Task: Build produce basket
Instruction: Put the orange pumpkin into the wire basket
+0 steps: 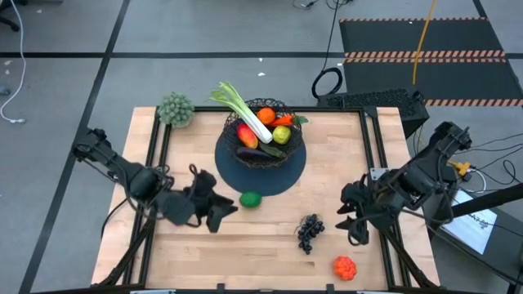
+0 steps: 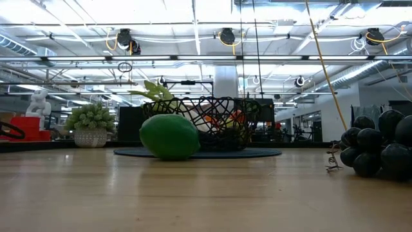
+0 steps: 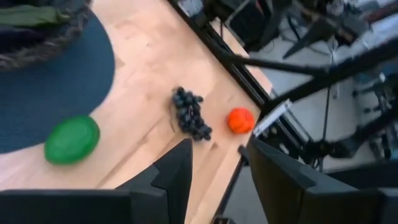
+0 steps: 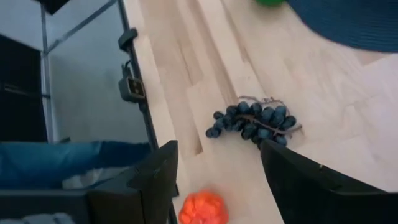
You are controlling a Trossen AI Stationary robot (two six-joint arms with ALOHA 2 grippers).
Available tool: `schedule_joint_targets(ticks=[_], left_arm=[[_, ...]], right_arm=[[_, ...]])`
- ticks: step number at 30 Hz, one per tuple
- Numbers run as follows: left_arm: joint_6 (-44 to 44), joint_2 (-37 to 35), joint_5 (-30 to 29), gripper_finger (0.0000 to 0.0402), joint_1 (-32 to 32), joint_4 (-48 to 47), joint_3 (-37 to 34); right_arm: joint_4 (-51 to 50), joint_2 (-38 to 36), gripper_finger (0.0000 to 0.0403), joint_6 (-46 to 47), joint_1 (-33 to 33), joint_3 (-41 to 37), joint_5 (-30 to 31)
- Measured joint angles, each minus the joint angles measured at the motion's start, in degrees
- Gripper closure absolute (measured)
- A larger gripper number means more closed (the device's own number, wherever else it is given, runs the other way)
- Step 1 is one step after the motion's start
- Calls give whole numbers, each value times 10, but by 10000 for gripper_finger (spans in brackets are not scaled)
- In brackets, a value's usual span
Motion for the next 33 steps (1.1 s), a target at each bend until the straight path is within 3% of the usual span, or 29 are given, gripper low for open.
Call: schedule_joint_targets(ticks=[8,13,21,33], left_arm=[[12,38,-2,265,-11,4,0],[42,50,-2,265,-5,4,0],[68,53,-2,266,9,2,0],[74,53,9,266,13,2,0]], right_arm=[[2,7,136,49,65,0,-6],[3,27,114,16,110,0,10],[3,80,80,11,155,0,-16],[55,181,47,-139,194,0,-16]])
